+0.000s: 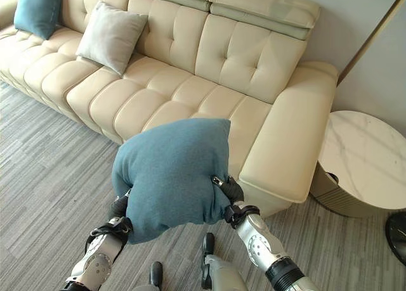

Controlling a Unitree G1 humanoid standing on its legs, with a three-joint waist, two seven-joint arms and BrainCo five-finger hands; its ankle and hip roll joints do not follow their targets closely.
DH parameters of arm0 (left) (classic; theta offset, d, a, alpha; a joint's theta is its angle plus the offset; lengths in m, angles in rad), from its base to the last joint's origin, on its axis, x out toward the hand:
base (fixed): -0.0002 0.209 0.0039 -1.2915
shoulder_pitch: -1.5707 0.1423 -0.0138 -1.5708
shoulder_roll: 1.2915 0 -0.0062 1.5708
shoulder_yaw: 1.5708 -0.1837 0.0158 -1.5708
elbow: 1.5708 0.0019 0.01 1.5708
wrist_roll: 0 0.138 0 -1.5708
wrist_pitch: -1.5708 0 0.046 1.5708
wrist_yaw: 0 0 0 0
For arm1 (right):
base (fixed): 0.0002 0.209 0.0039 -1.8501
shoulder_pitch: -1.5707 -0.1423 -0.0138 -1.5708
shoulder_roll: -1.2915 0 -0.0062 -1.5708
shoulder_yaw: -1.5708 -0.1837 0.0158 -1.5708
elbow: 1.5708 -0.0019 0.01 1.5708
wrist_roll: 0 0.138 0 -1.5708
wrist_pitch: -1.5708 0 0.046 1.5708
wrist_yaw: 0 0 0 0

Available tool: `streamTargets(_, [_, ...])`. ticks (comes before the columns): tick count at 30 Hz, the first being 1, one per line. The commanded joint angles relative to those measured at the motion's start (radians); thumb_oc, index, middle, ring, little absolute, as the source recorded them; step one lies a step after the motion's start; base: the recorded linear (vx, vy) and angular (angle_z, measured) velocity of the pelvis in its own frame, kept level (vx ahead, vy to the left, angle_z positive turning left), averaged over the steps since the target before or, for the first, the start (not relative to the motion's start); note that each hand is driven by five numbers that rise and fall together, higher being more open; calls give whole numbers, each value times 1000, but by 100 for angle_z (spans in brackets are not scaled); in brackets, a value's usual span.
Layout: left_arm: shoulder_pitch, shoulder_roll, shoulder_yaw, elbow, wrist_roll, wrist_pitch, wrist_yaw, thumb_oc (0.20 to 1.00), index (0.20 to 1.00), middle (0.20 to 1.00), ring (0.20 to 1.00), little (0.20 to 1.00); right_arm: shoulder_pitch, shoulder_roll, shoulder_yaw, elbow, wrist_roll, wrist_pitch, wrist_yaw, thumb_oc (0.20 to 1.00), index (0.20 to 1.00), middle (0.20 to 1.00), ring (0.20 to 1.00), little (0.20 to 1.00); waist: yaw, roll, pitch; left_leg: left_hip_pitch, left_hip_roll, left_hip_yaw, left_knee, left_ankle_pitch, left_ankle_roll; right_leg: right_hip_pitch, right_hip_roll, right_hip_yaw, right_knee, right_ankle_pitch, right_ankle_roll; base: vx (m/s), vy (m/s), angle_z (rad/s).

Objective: Pick up all the scattered cushions and arrange them neatly on the sofa.

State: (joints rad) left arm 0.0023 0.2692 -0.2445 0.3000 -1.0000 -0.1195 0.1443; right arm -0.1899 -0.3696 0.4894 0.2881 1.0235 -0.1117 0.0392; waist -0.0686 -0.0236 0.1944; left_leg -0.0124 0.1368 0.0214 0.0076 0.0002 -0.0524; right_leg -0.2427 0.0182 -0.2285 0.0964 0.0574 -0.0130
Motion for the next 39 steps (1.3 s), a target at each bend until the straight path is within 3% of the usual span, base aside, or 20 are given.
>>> streamTargets(1, [-147, -116, -148, -154, 38, -25, -120, 200, 200, 200, 200, 200, -38, 164, 104, -157, -9, -14, 133, 200, 200, 200, 200, 200, -6, -41, -42, 68, -126, 31, 112, -112, -28, 110, -49, 39, -78, -86, 69, 161, -75, 21])
streamTargets(5, [-128, -117, -140, -164, 39, -19, -121, 200, 200, 200, 200, 200, -39, 154, 109, -166, -20, 0, 137, 200, 200, 200, 200, 200, 5, -40, -45, 19, -110, 70, 58, -96, -22, 136, -64, 20, -85, -115, 73, 141, -28, 1])
streamTargets(10, [-122, -112, -124, -170, 47, -17, -112, 200, 200, 200, 200, 200, -47, 154, 105, -155, -32, 3, 125, 200, 200, 200, 200, 200, 22, -61, -45, -78, -85, 89, 64, -46, -24, 175, -75, 55, -78, -136, 75, 171, 15, -10])
streamTargets(15, [-123, -113, -124, -171, 50, -20, -93, 200, 200, 200, 200, 200, -33, 152, 77, -154, -39, -9, 110, 200, 200, 200, 200, 200, 44, -66, -28, -157, -45, 43, -4, 34, -36, 235, -67, 99, -71, -173, 72, 220, 39, -29])
streamTargets(21, [-135, -119, -139, -162, 58, -26, -79, 200, 200, 200, 200, 200, -11, 145, 37, -157, -31, -18, 97, 200, 200, 200, 200, 200, 60, -53, -26, -210, -56, 6, -73, 77, -52, 305, -68, 156, -84, -203, 79, 243, 158, -39])
streamTargets(22, [-114, -109, -144, -172, 74, -20, -91, 200, 200, 200, 200, 200, -4, 142, 49, -163, -40, -11, 106, 200, 200, 200, 200, 200, 61, -28, -45, -173, -62, -13, -77, 99, -44, 321, -77, 189, -75, -209, 90, 443, 461, -64])
streamTargets(24, [-109, -97, -145, -166, 91, -16, -96, 200, 200, 200, 200, 200, -6, 145, 59, -153, -51, 7, 112, 200, 200, 200, 200, 200, 64, -33, -59, -153, -77, -11, -65, 90, -24, 317, -98, 212, -51, -210, 102, 383, 423, -54])
streamTargets(26, [-106, -67, -135, -163, 101, -10, -86, 200, 200, 200, 200, 200, 2, 162, 63, -137, -59, 29, 120, 200, 200, 200, 200, 200, 68, -43, -55, -100, -97, 37, -59, 57, 22, 242, -114, 258, 118, -177, 136, 301, 404, -46])
streamTargets(27, [-109, -58, -119, -162, 102, -15, -75, 200, 200, 200, 200, 200, 6, 180, 61, -129, -48, 33, 121, 200, 200, 200, 200, 200, 70, -40, -50, -77, -92, 74, -68, 43, 35, 190, -123, 236, 206, -148, 153, 174, 271, -63])
streamTargets(29, [-109, -58, -115, -159, 99, -19, -69, 200, 200, 200, 200, 200, 10, 193, 63, -127, -43, 32, 121, 200, 200, 200, 200, 200, 69, -40, -49, -55, -88, 95, -76, 34, 37, 159, -129, 209, 223, -139, 155, 125, 124, -96])
streamTargets(31, [-105, -49, -101, -169, 80, -23, -61, 200, 200, 200, 200, 200, 4, 211, 79, -124, -22, 37, 117, 200, 200, 200, 200, 200, 65, -37, -49, -11, -84, 144, -91, 10, 31, 113, -139, 79, 151, -130, 141, 131, 53, -68])
streamTargets(32, [-105, -49, -101, -169, 80, -23, -61, 200, 200, 200, 200, 200, 4, 211, 79, -124, -22, 37, 117, 200, 200, 200, 200, 200, 65, -37, -49, -11, -84, 144, -91, 10, 31, 113, -139, 79, 151, -130, 141, 97, 19, -71])
streamTargets(33, [-108, -50, -90, -175, 69, -20, -54, 200, 200, 200, 200, 200, -3, 214, 85, -127, -10, 41, 116, 200, 200, 200, 200, 200, 55, -35, -43, 13, -90, 166, -92, -4, 30, 64, -122, -1, 95, -106, 131, 64, 7, -72])
streamTargets(34, [-108, -51, -90, -175, 69, -20, -54, 200, 200, 200, 200, 200, -3, 214, 85, -127, -10, 41, 116, 200, 200, 200, 200, 200, 54, -34, -42, 14, -89, 165, -92, -5, 29, 67, -121, -3, 93, -106, 130, 160, -30, -58])
streamTargets(35, [-115, -52, -87, -171, 74, -24, -47, 200, 200, 200, 200, 200, -2, 211, 96, -127, -4, 39, 120, 200, 200, 200, 200, 200, 45, -39, -33, 37, -96, 179, -90, -23, 25, 42, -112, -57, 21, -82, 128, 145, -41, -34])
streamTargets(38, [-118, -67, -100, -170, 71, -20, -63, 200, 200, 200, 200, 200, 4, 203, 96, -139, -14, 41, 122, 200, 200, 200, 200, 200, 36, -47, -37, 57, -105, 173, -72, -43, 22, 84, -104, -46, -31, -81, 115, 204, -90, 3])
streamTargets(39, [-108, -80, -99, -171, 73, -23, -74, 200, 200, 200, 200, 200, 5, 194, 103, -131, -6, 24, 121, 200, 200, 200, 200, 200, 36, -53, -60, 70, -103, 171, -38, -73, 9, 129, -99, -34, -67, -73, 102, 331, -227, 50])
